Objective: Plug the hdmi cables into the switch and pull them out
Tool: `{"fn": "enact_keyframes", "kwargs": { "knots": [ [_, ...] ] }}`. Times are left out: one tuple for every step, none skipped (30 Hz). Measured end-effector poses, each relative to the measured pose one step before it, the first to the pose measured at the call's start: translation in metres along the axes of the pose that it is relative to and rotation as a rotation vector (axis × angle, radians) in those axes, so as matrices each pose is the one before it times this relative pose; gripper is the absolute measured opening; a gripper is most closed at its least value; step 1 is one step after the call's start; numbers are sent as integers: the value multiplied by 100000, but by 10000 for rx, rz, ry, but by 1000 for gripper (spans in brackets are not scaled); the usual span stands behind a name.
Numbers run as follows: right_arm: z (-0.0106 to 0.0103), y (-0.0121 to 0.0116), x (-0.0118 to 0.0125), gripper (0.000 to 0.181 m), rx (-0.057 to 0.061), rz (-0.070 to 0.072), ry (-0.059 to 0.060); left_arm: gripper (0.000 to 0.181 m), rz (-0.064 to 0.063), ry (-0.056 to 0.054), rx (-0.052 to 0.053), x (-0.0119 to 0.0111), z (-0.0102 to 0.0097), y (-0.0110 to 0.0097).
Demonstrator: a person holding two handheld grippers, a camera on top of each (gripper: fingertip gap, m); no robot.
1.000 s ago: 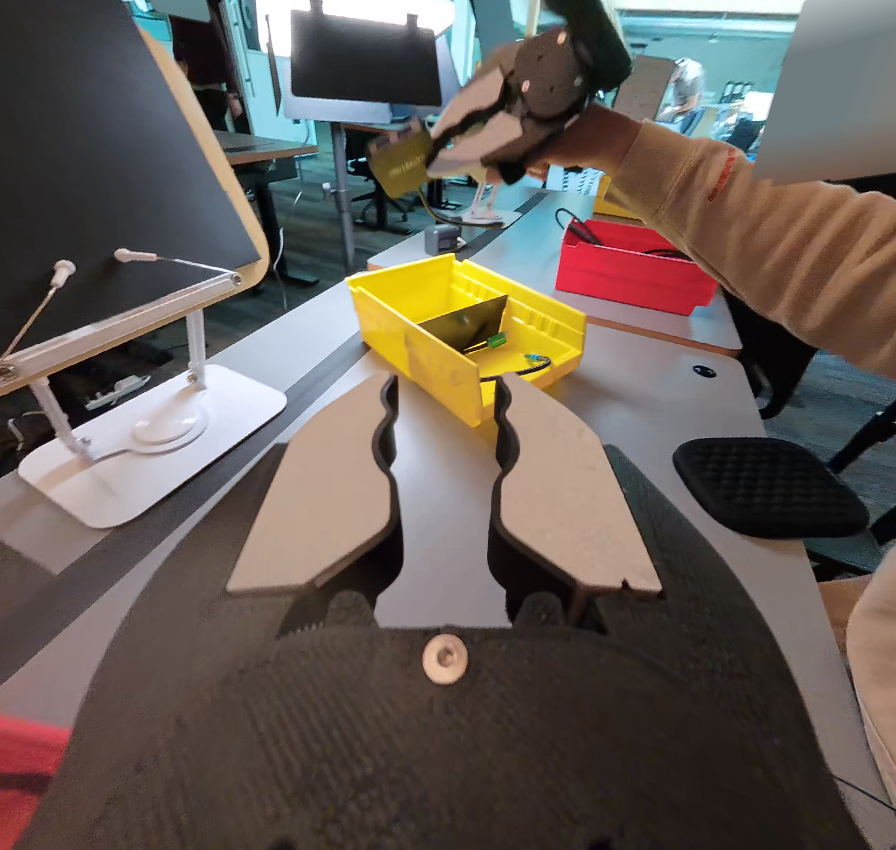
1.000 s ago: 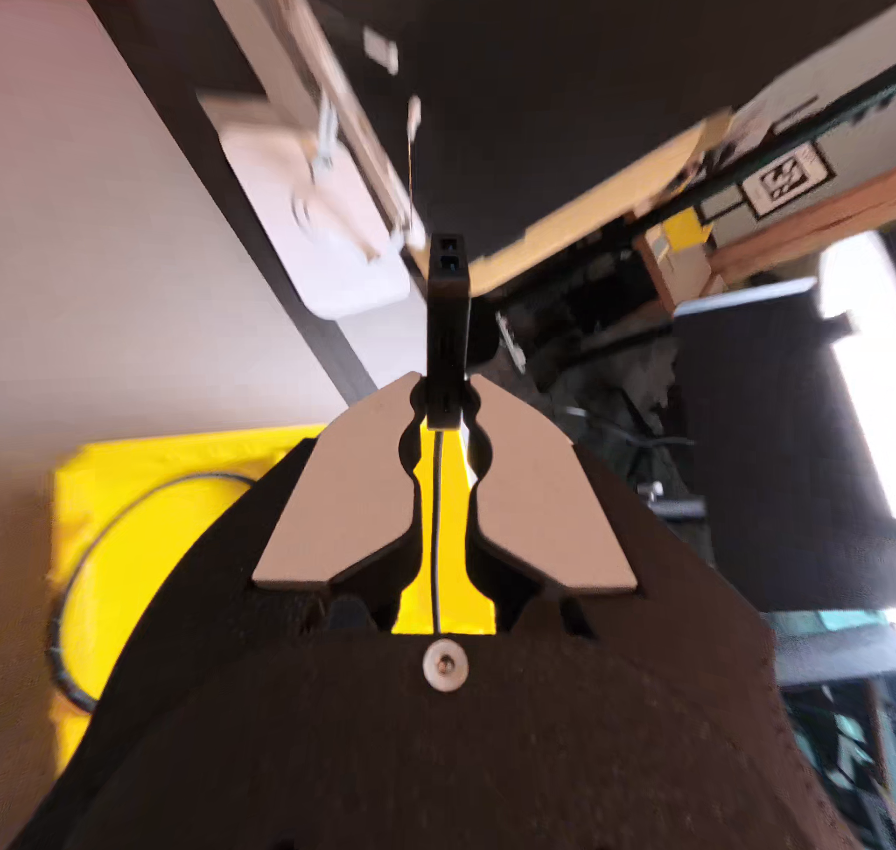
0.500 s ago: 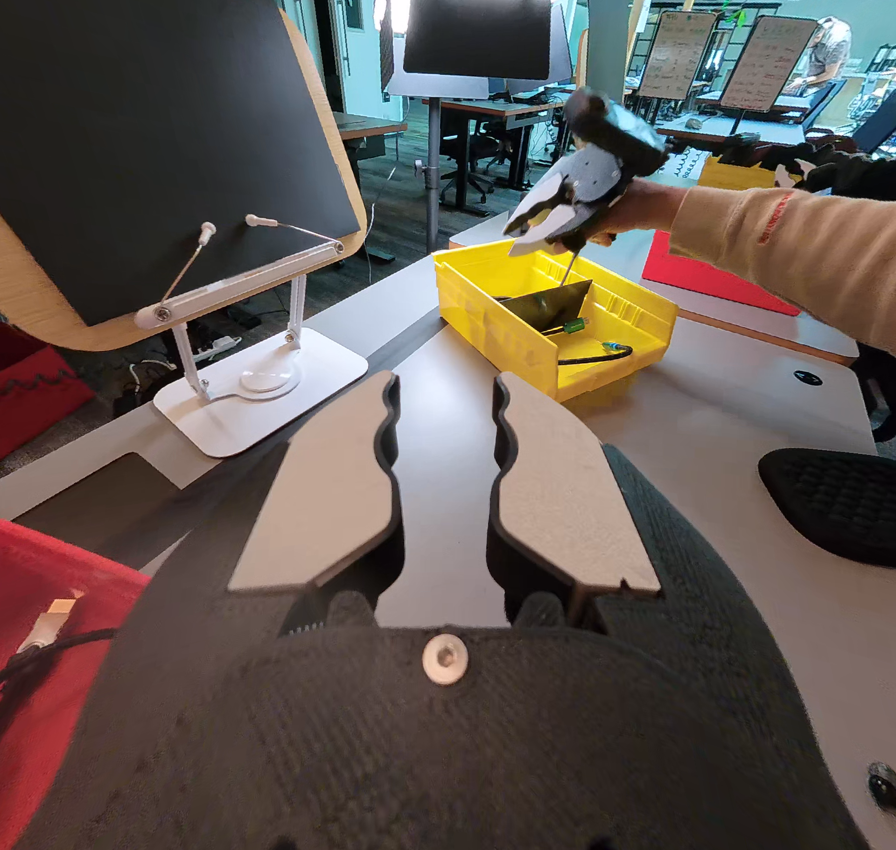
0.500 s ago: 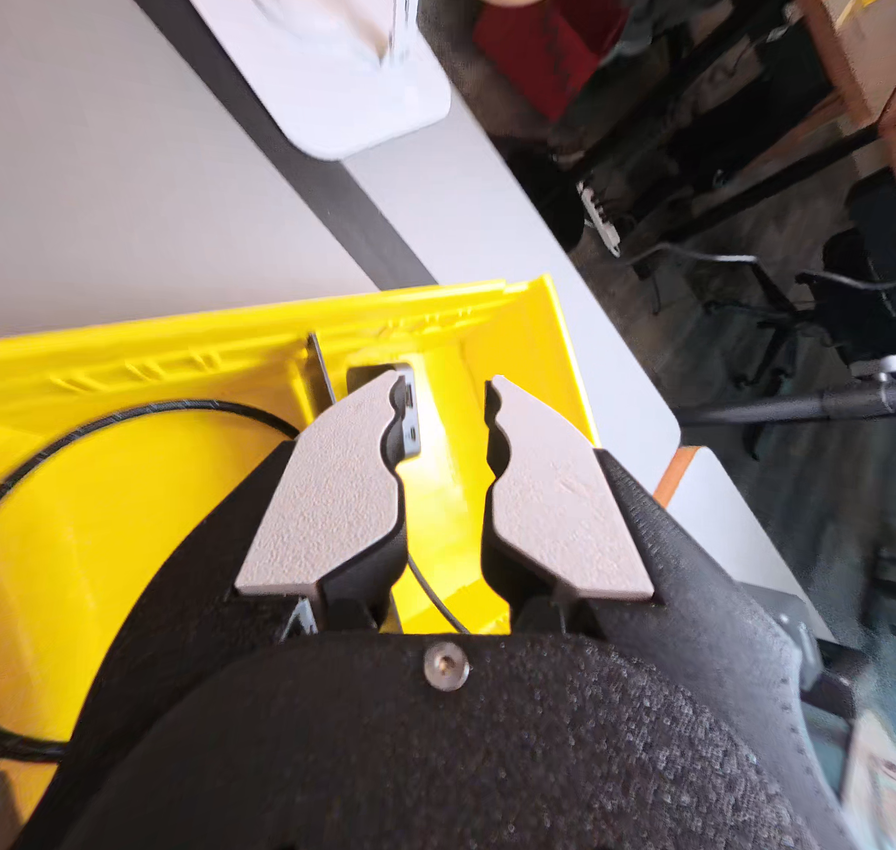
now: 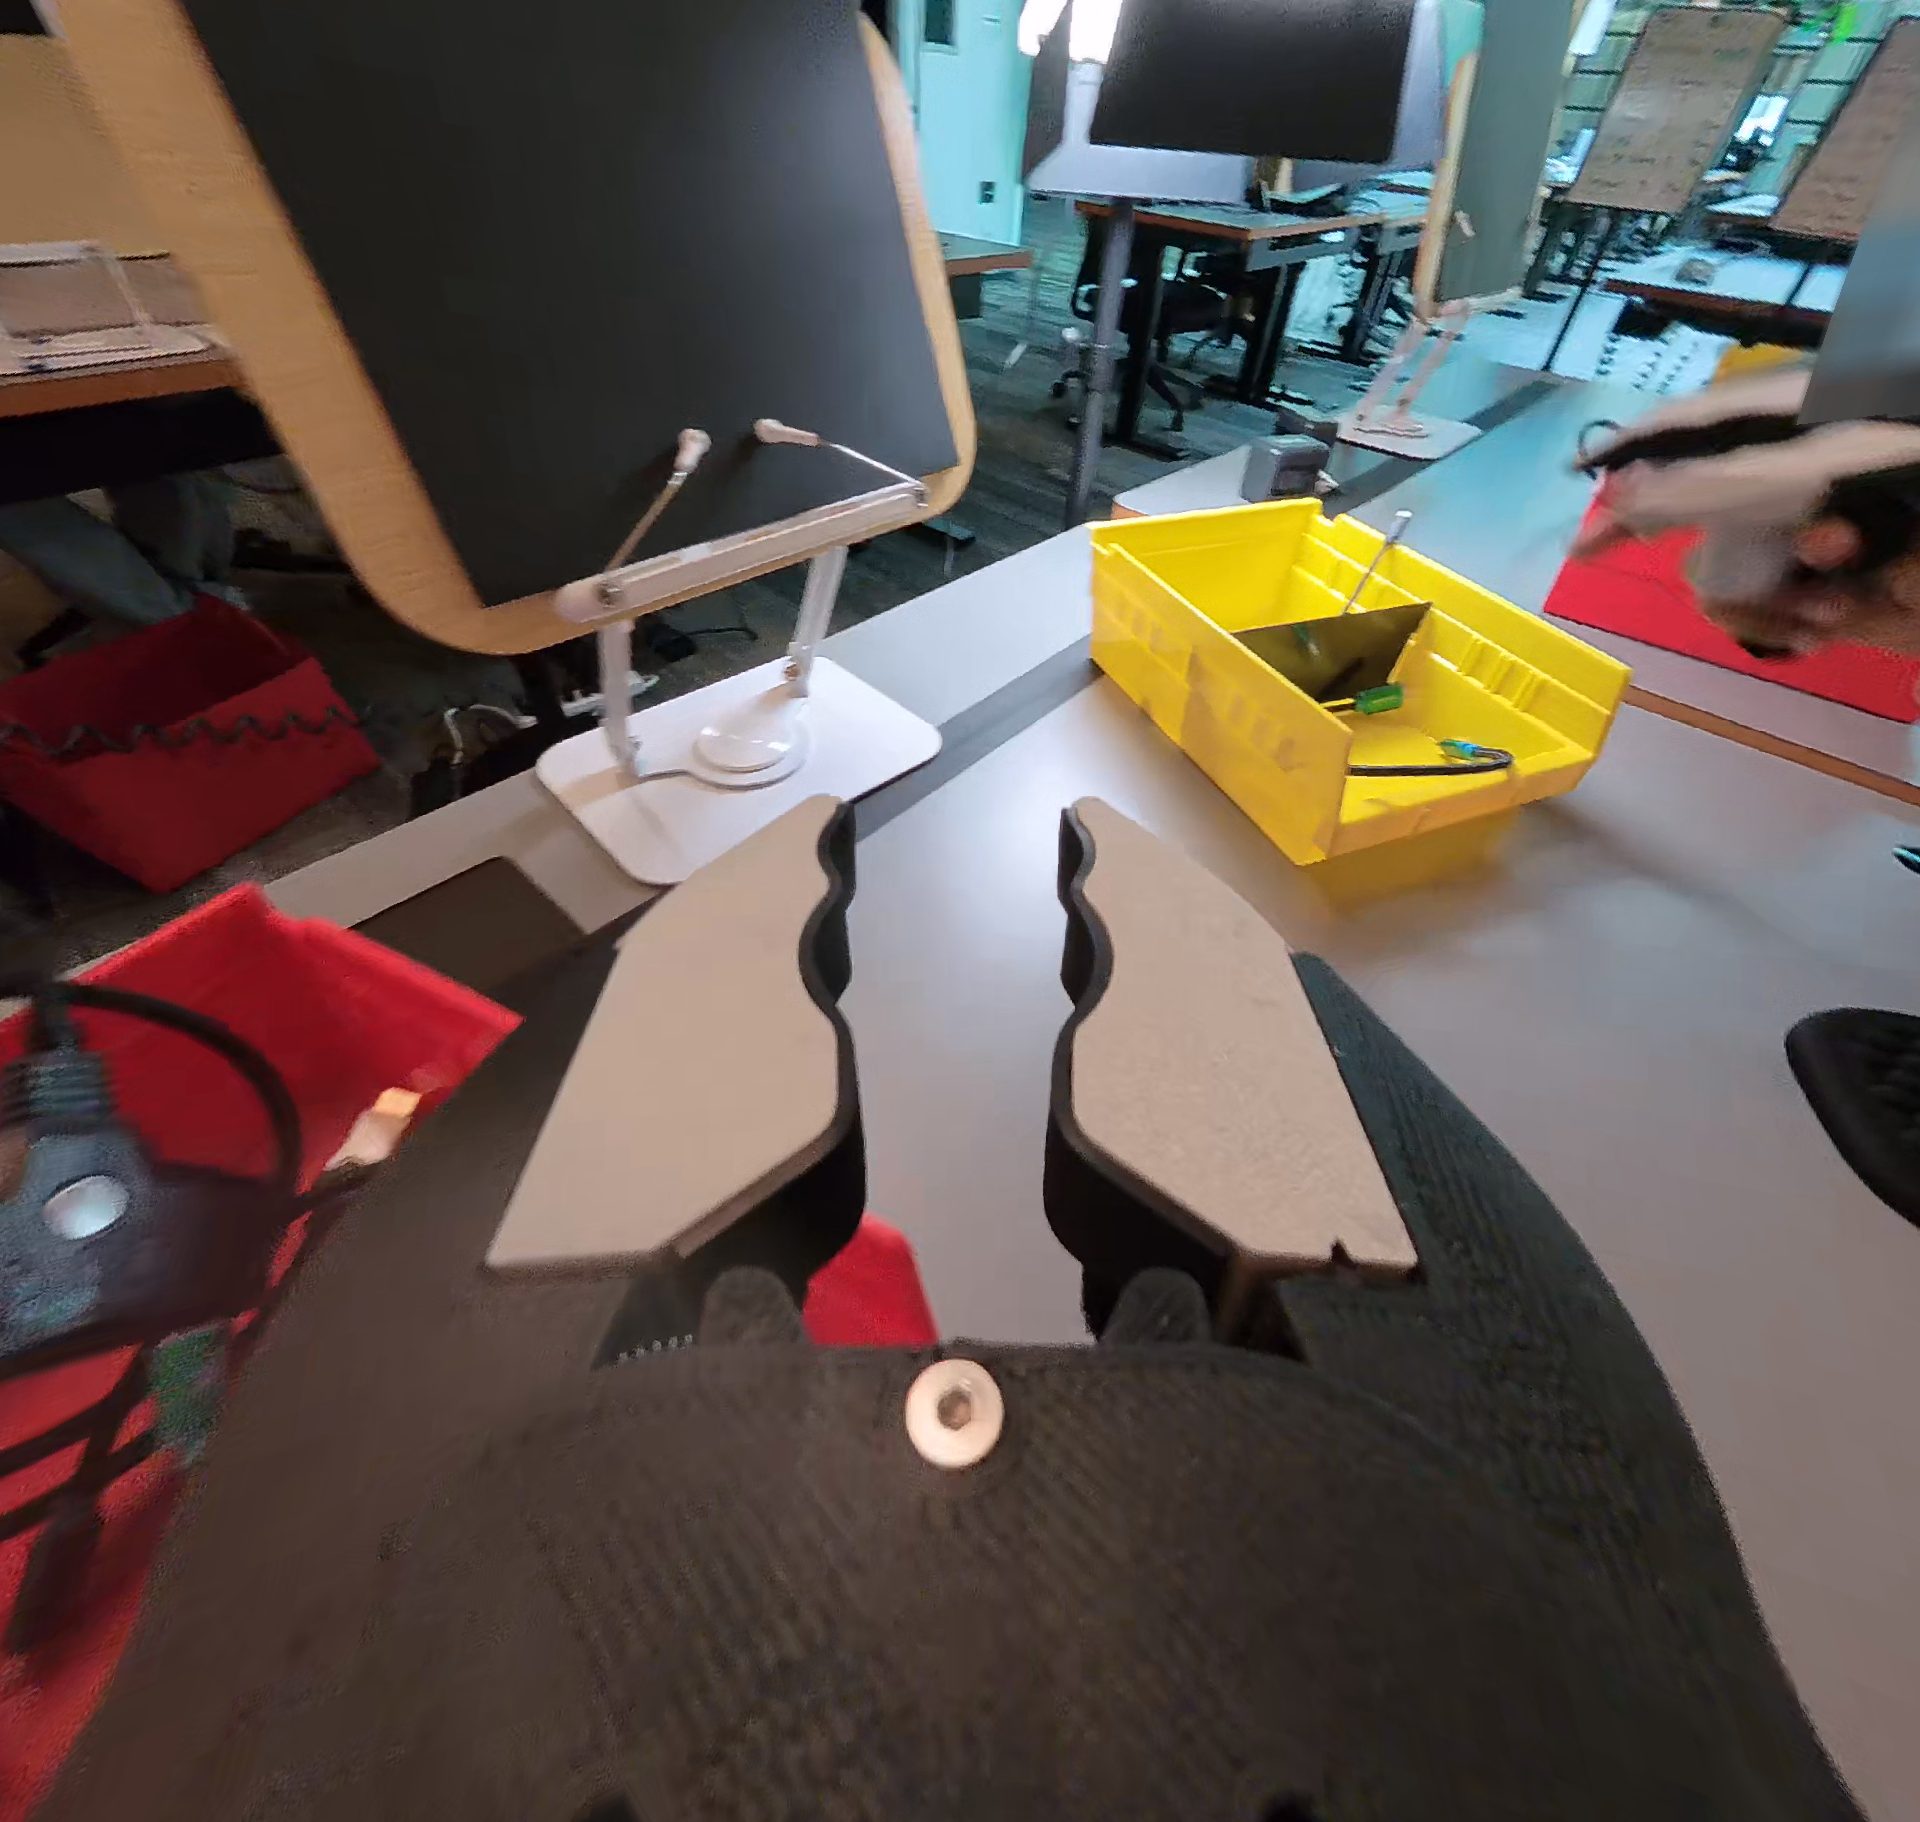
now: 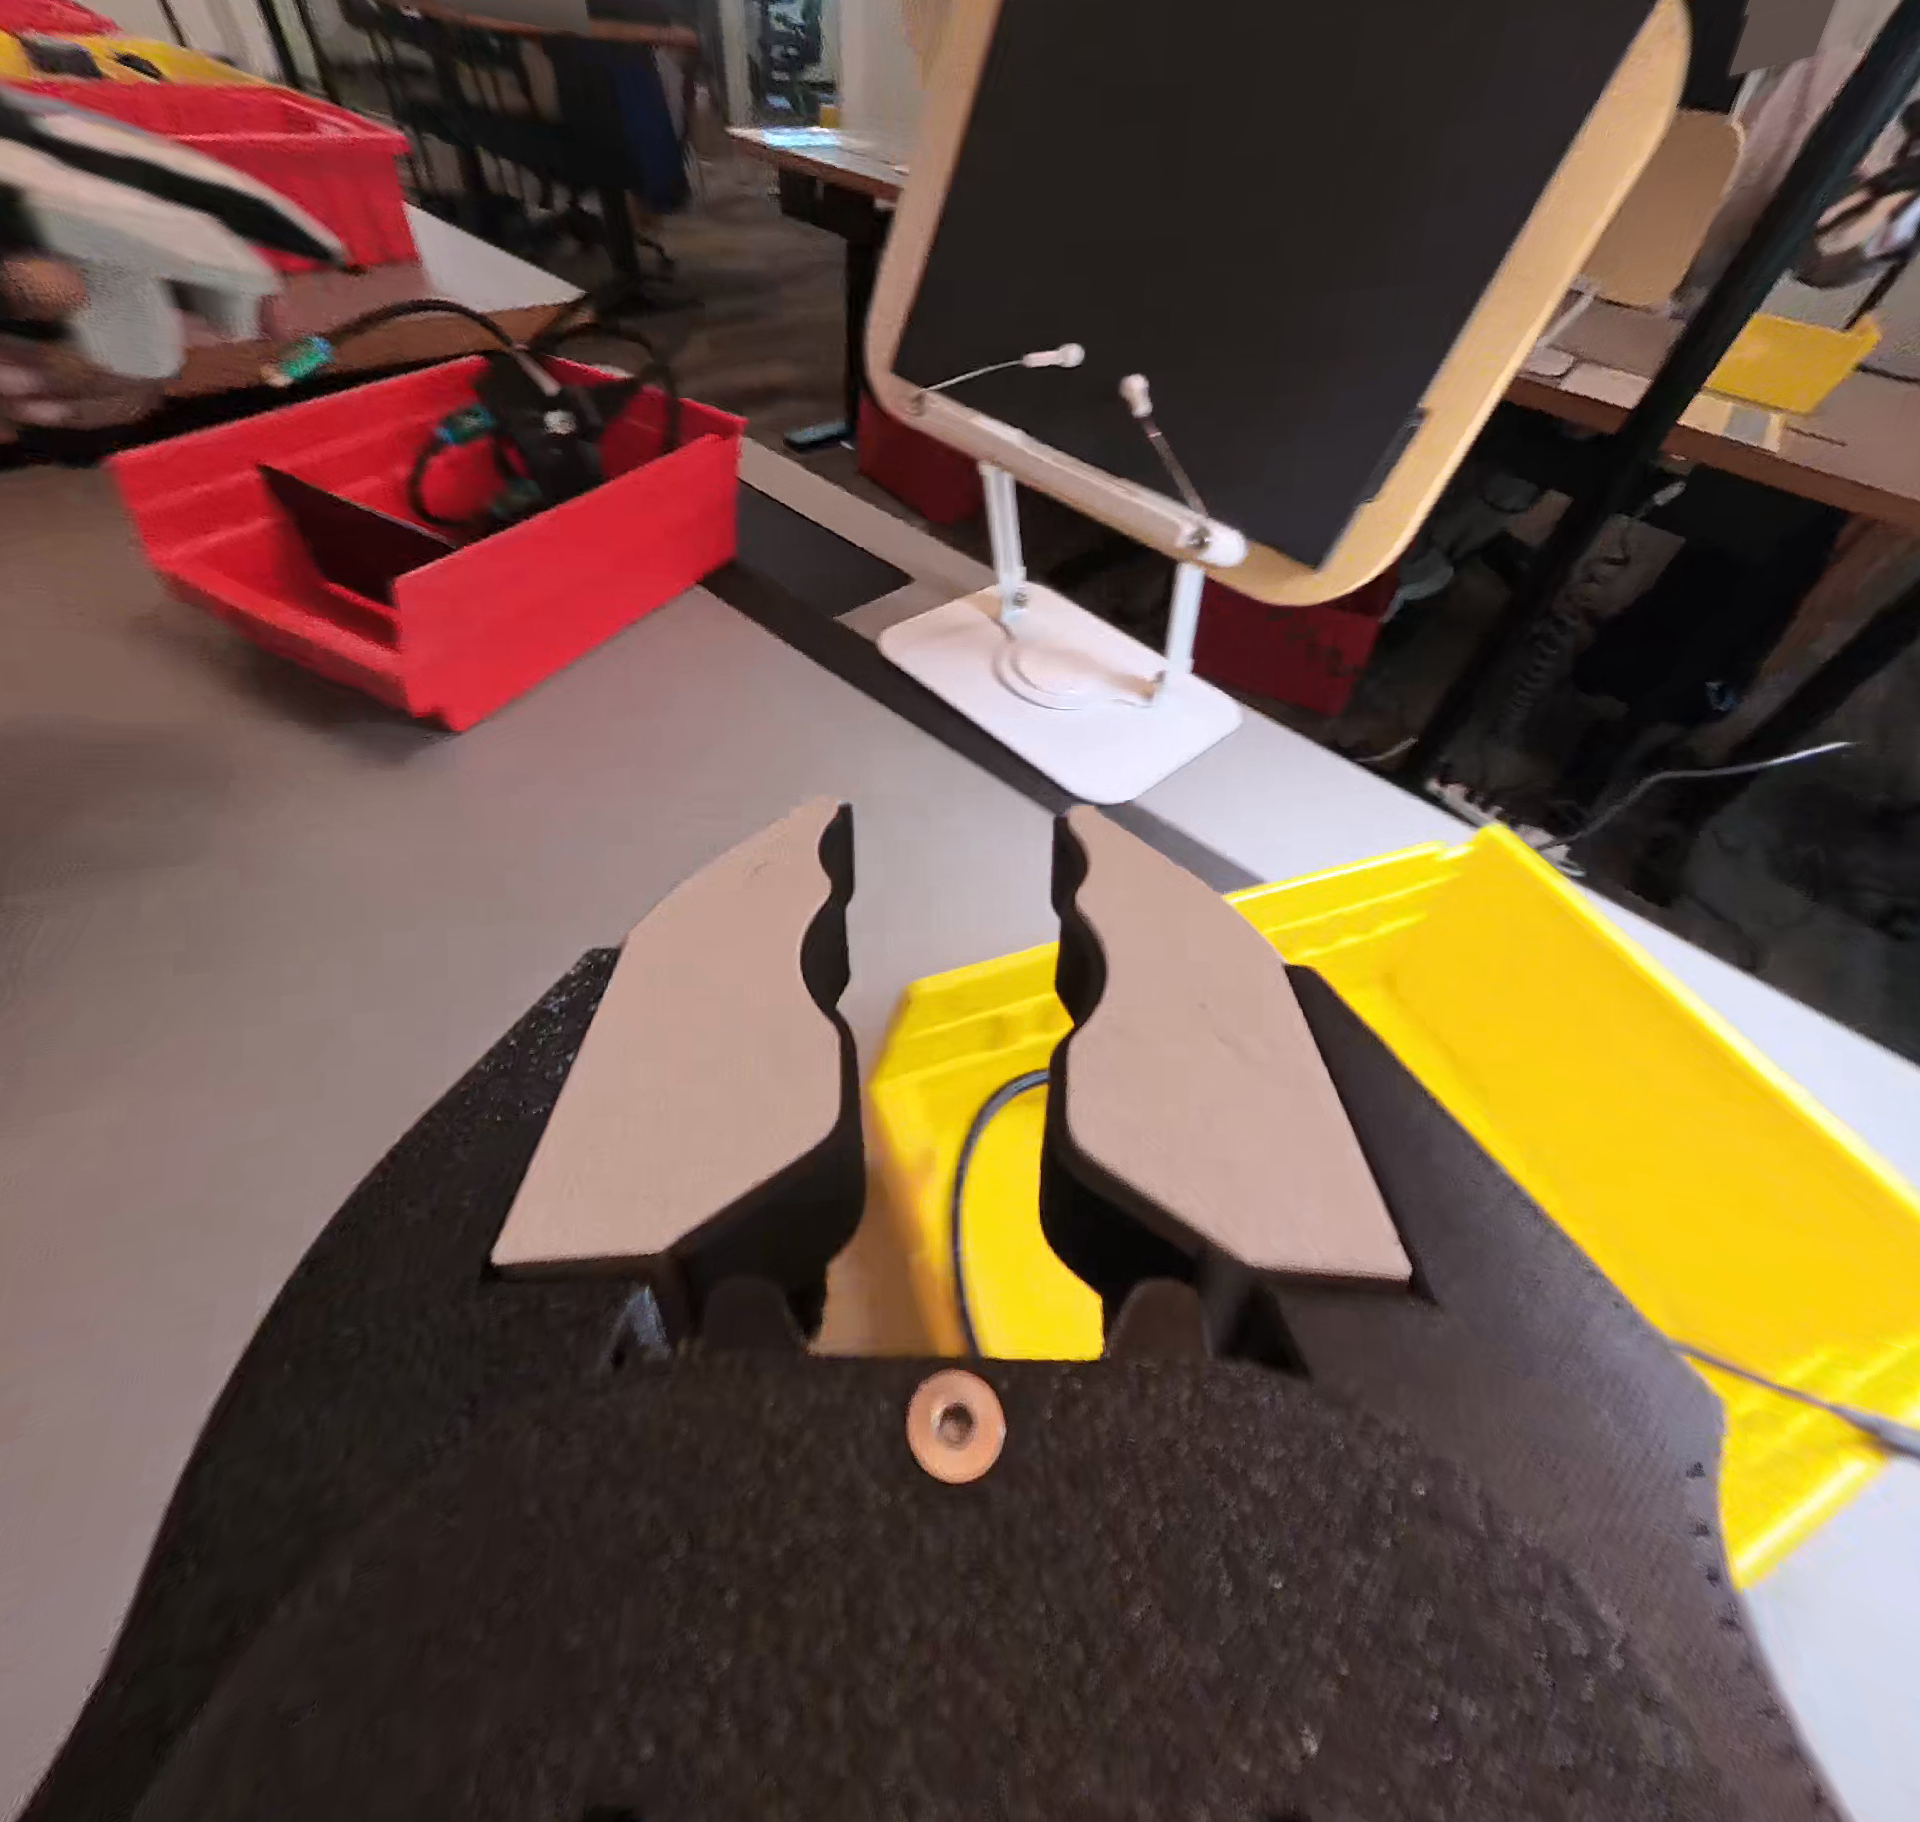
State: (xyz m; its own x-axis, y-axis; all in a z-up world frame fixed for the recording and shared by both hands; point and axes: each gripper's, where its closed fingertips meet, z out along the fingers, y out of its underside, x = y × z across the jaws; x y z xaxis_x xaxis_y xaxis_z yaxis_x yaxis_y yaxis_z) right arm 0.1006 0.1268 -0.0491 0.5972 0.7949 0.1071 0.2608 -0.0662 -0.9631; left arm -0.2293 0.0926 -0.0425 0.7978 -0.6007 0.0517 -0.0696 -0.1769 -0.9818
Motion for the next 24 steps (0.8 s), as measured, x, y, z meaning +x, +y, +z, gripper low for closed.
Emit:
{"fn": "enact_keyframes", "kwargs": {
  "knots": [
    [-701,776,-1610,36,42,55,-139,38,-125,-207,50,-1012,-690,-146],
    [-655,838,-1438,36,22,-2,-107,38,-135,-209,-9,-1127,-690,-134],
    [-596,843,-1233,36,42,60,-65,38,-69,-259,-131,-1297,-675,-19],
    [-534,887,-1108,36,9,108,-96,38,50,-349,-259,-1498,-661,127],
    [-471,917,-906,36,-9,158,-69,38,96,-413,-350,-1712,-584,267],
    [-434,838,-791,36,54,217,-95,38,55,-380,-404,-1777,-456,381],
    [-404,764,-739,36,105,274,-158,38,-2,-295,-448,-1722,-292,484],
    [-375,678,-560,35,132,334,-128,38,1,-245,-482,-1669,-116,571],
    [-342,602,-371,35,142,340,-91,38,15,-292,-542,-1734,74,675],
    [-307,543,-316,35,125,317,-103,37,26,-261,-657,-1633,290,853],
    [-254,458,-198,35,126,301,-77,38,-6,-94,-737,-1323,517,988],
    [-217,338,-112,35,147,255,-36,40,-87,60,-707,-1018,673,907],
    [-154,287,-101,34,110,185,-54,42,-131,86,-646,-918,752,729],
    [-91,277,-121,34,44,109,-87,44,-101,87,-554,-859,752,474],
    [-17,245,-99,34,-11,51,-74,45,-79,124,-418,-706,716,147],
    [21,172,-121,34,-27,2,-94,46,-76,142,-344,-606,672,-62],
    [51,136,-247,33,-39,-19,-182,48,-62,80,-340,-651,674,-150],
    [87,150,-264,33,-71,10,-213,50,-50,1,-369,-717,710,-120],
    [66,102,-176,33,-49,41,-142,53,-53,54,-380,-595,768,-78],
    [52,59,-205,33,-16,31,-150,56,-46,126,-384,-407,827,-40],
    [11,40,-214,33,-7,21,-145,57,-24,76,-373,-427,824,-22],
    [-17,57,-134,33,-12,-12,-78,59,-13,76,-326,-379,829,-21],
    [-54,79,-53,33,-23,-54,-25,60,-47,180,-262,-200,835,-29],
    [-72,142,-9,32,-58,-43,5,61,-122,297,-241,-9,853,18]
  ]
}}
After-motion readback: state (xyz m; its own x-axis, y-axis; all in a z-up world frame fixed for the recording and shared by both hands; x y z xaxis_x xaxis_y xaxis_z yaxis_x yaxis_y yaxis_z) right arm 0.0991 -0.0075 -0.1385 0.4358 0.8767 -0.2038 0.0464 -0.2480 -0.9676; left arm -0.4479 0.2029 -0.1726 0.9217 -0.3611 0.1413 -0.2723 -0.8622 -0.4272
